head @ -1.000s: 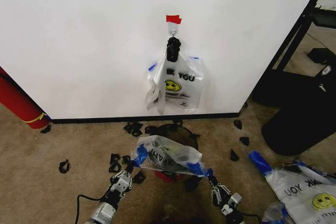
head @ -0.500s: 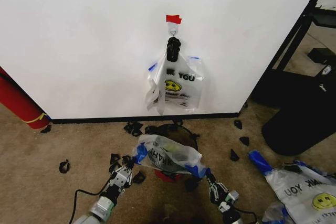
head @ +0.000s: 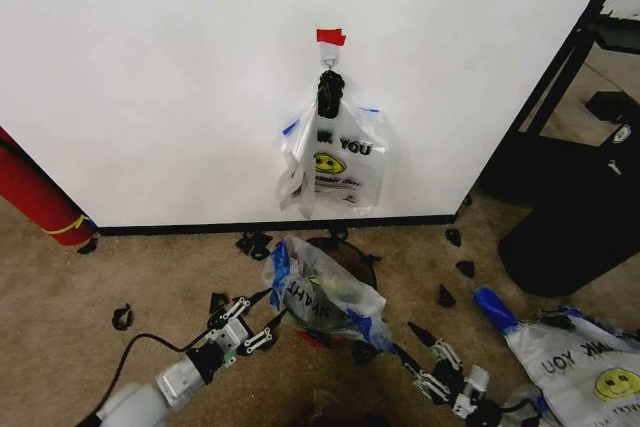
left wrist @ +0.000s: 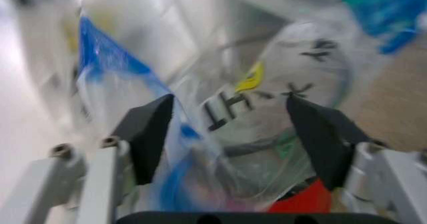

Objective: Pick up the garbage bag from the wall and place it over the trash bin.

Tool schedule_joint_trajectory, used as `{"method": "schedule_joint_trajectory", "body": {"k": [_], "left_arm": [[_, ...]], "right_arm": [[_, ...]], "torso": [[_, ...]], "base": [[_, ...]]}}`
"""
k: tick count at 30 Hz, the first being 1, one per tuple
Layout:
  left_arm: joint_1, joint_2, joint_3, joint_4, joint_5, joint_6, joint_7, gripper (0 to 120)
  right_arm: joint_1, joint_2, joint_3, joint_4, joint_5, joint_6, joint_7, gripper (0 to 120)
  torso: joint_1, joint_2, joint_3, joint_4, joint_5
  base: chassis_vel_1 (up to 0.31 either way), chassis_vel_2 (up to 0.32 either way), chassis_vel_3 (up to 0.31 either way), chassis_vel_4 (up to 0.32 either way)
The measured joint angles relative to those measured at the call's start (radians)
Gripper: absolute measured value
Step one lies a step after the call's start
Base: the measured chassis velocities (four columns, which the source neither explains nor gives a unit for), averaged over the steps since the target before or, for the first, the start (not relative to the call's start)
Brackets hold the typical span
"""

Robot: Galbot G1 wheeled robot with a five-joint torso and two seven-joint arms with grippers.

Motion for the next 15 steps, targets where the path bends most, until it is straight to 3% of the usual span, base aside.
{"method": "schedule_joint_trajectory", "body": {"k": [5, 10, 13, 15], "left_arm": [[-0.028, 0.008, -0.046, 0.012, 0.019, -0.006, 0.124, 90], [-0.057, 0.001, -0.053, 0.035, 0.008, 0.0, 0.117, 99], [-0.062, 0.012, -0.101, -0.009, -0.072, -0.002, 0.134, 100], [-0.063, 0.031, -0.148, -0.059, -0.161, -0.006, 0.205, 100]], "right_arm": [[0.009, 0.004, 0.052, 0.049, 0.002, -0.036, -0.067, 90], [0.026, 0.01, 0.063, 0.073, 0.007, -0.038, -0.062, 99], [0.035, 0.02, 0.064, 0.108, 0.027, -0.013, -0.004, 100], [0.04, 0.033, 0.052, 0.156, 0.04, 0.025, 0.113, 100]], "torso": [[0.0, 0.0, 0.0, -0.0001, 0.0], [0.0, 0.0, 0.0, 0.0002, -0.0004], [0.0, 0.0, 0.0, 0.0, 0.0], [0.0, 0.0, 0.0, 0.0, 0.0]], "base": [[0.0, 0.0, 0.0, 0.0], [0.0, 0.0, 0.0, 0.0], [0.0, 0.0, 0.0, 0.0], [0.0, 0.0, 0.0, 0.0]]}}
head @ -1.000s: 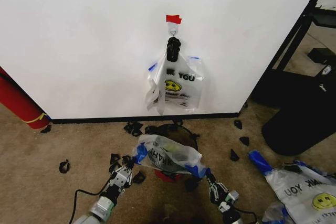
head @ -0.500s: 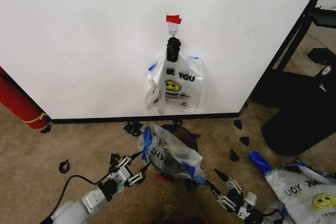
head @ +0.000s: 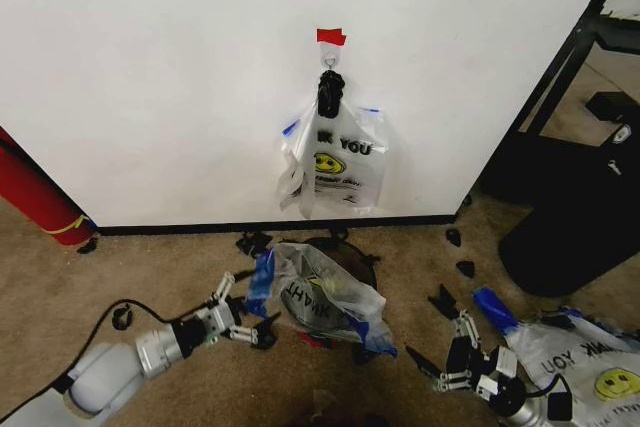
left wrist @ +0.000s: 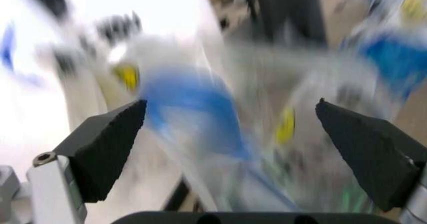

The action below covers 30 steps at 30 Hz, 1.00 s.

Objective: Pick up the garbage bag from the wall and place it over the trash bin.

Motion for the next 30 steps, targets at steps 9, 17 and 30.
{"method": "schedule_joint_trajectory", "body": {"k": [9, 17, 30], "left_arm": [[-0.159, 0.079, -0.008, -0.094, -0.214, 0.116, 0.232, 100], [-0.313, 0.104, 0.161, -0.151, -0.329, 0.392, -0.049, 100], [-1.028, -0.082, 0.821, 0.066, -0.464, 0.718, -0.098, 100]], "right_arm": [[0.03, 0.071, -0.043, 0.181, -0.162, 0.081, 0.559, 100], [0.092, 0.08, -0.059, 0.21, -0.316, 0.058, 0.653, 100], [0.043, 0.187, 0.181, 0.227, -0.656, 0.187, 0.559, 100]], "torso": [[0.0, 0.0, 0.0, -0.0004, 0.0], [0.0, 0.0, 0.0, 0.0017, 0.0007], [0.0, 0.0, 0.0, -0.0003, 0.0006]], "base": [[0.0, 0.0, 0.0, 0.0], [0.0, 0.0, 0.0, 0.0], [0.0, 0.0, 0.0, 0.0]]}}
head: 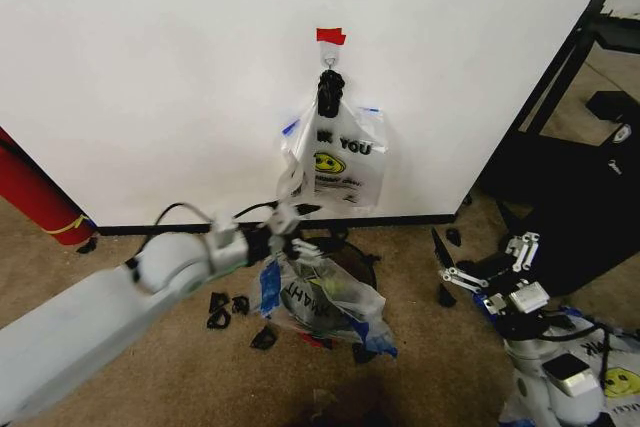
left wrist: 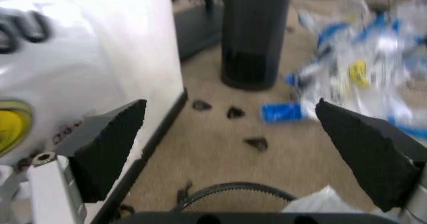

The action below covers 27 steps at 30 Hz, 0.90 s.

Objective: Pick up the garbage bag from the wall and place it over the trash bin.

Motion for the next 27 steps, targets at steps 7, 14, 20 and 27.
{"method": "schedule_joint_trajectory", "body": {"k": [7, 14, 20, 27], "left_arm": [[-0.109, -0.102, 0.078, 0.161, 0.146, 0.113, 0.087, 100], [-0.184, -0.212, 0.139, 0.37, 0.313, 0.148, 0.16, 100], [-0.223, -0.266, 0.18, 0.507, 0.458, 0.102, 0.242, 100], [-0.258, -0.285, 0.264, 0.549, 0.517, 0.099, 0.252, 94]], "right_arm": [[-0.019, 0.089, 0.094, 0.025, -0.036, 0.0, 0.156, 100], [-0.049, 0.138, 0.168, 0.044, -0.1, 0.001, 0.346, 100], [-0.05, 0.132, 0.172, 0.047, -0.101, 0.006, 0.351, 100], [-0.026, 0.135, 0.137, 0.039, -0.107, 0.006, 0.343, 100]], "torso": [[0.0, 0.0, 0.0, 0.0003, -0.0005], [0.0, 0.0, 0.0, 0.0003, -0.0003], [0.0, 0.0, 0.0, 0.0006, -0.0004], [0.0, 0.0, 0.0, 0.0005, -0.0005]], "base": [[0.0, 0.0, 0.0, 0.0], [0.0, 0.0, 0.0, 0.0], [0.0, 0.0, 0.0, 0.0], [0.0, 0.0, 0.0, 0.0]]}}
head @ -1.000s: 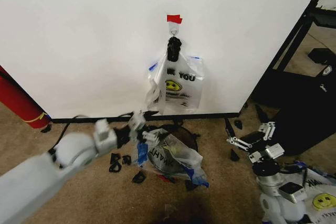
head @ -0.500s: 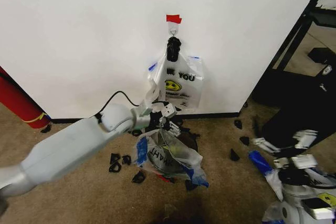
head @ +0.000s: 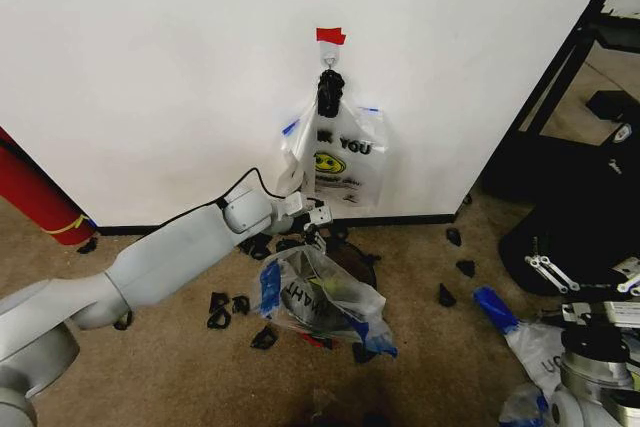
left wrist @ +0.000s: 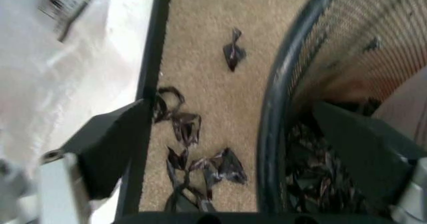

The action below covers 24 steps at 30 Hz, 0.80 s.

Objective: Pick up the garbage bag from the wall and place it over the trash bin.

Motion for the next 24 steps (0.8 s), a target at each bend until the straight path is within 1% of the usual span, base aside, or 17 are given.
{"method": "schedule_joint_trajectory", "body": {"k": [2, 3, 8, 10, 11, 12, 16, 17, 21, 22, 23, 24], "left_arm": [[-0.006, -0.003, 0.009, 0.008, -0.001, 0.0, -0.001, 87], [-0.006, -0.003, 0.009, 0.008, -0.001, 0.0, -0.001, 87], [-0.025, -0.011, 0.028, 0.026, -0.012, 0.006, 0.001, 67], [-0.03, -0.017, 0.034, 0.03, -0.016, 0.012, 0.001, 57], [-0.03, -0.017, 0.034, 0.03, -0.016, 0.012, 0.001, 57], [-0.03, -0.021, 0.035, 0.031, -0.017, 0.015, 0.001, 53], [-0.021, -0.022, 0.032, 0.032, -0.018, 0.021, 0.009, 36], [-0.021, -0.022, 0.032, 0.032, -0.018, 0.021, 0.009, 36], [-0.003, 0.007, 0.019, 0.006, -0.03, 0.03, 0.014, 20], [0.003, 0.019, 0.013, -0.007, -0.038, 0.036, 0.014, 14], [0.007, 0.029, 0.008, -0.017, -0.045, 0.041, 0.013, 12], [0.016, 0.049, -0.002, -0.037, -0.062, 0.05, 0.006, 8]], "right_arm": [[-0.001, 0.003, -0.005, -0.004, 0.0, 0.0, -0.002, 100], [-0.001, 0.003, -0.005, -0.004, 0.0, 0.0, -0.002, 100], [-0.013, 0.006, -0.004, -0.013, 0.003, -0.002, -0.003, 100], [-0.015, 0.007, -0.004, -0.014, 0.004, -0.002, -0.003, 100], [-0.015, 0.007, -0.004, -0.014, 0.004, -0.002, -0.003, 100], [-0.015, 0.008, -0.004, -0.015, 0.004, -0.003, -0.004, 100], [-0.018, 0.007, -0.006, -0.018, 0.003, -0.003, -0.007, 100], [-0.018, 0.007, -0.006, -0.018, 0.003, -0.003, -0.007, 100], [-0.019, 0.005, -0.008, -0.021, 0.0, -0.004, -0.009, 100], [-0.019, 0.005, -0.011, -0.021, -0.002, -0.004, -0.01, 100], [-0.018, 0.005, -0.014, -0.021, -0.004, -0.004, -0.01, 100], [-0.016, 0.006, -0.019, -0.021, -0.008, -0.004, -0.01, 100]], "torso": [[0.0, 0.0, 0.0, 0.0, 0.0], [0.0, 0.0, 0.0, 0.0, 0.0], [0.0, 0.0, 0.0, -0.0001, 0.0], [0.0, 0.0, 0.0, -0.0002, 0.0], [0.0, 0.0, 0.0, -0.0002, 0.0], [0.0, 0.0, 0.0, -0.0002, 0.0], [0.0, 0.0, 0.0, -0.0003, 0.0], [0.0, 0.0, 0.0, -0.0003, 0.0], [0.0, 0.0, 0.0, -0.0002, 0.0], [0.0, 0.0, 0.0, -0.0002, -0.0001], [0.0, 0.0, 0.0, -0.0002, -0.0001], [0.0, 0.0, 0.0, -0.0001, -0.0002]], "base": [[0.0, 0.0, 0.0, 0.0], [0.0, 0.0, 0.0, 0.0], [0.0, 0.0, 0.0, 0.0], [0.0, 0.0, 0.0, 0.0], [0.0, 0.0, 0.0, 0.0], [0.0, 0.0, 0.0, 0.0], [0.0, 0.0, 0.0, 0.0], [0.0, 0.0, 0.0, 0.0], [0.0, 0.0, 0.0, 0.0], [0.0, 0.0, 0.0, 0.0], [0.0, 0.0, 0.0, 0.0], [0.0, 0.0, 0.0, 0.0]]}}
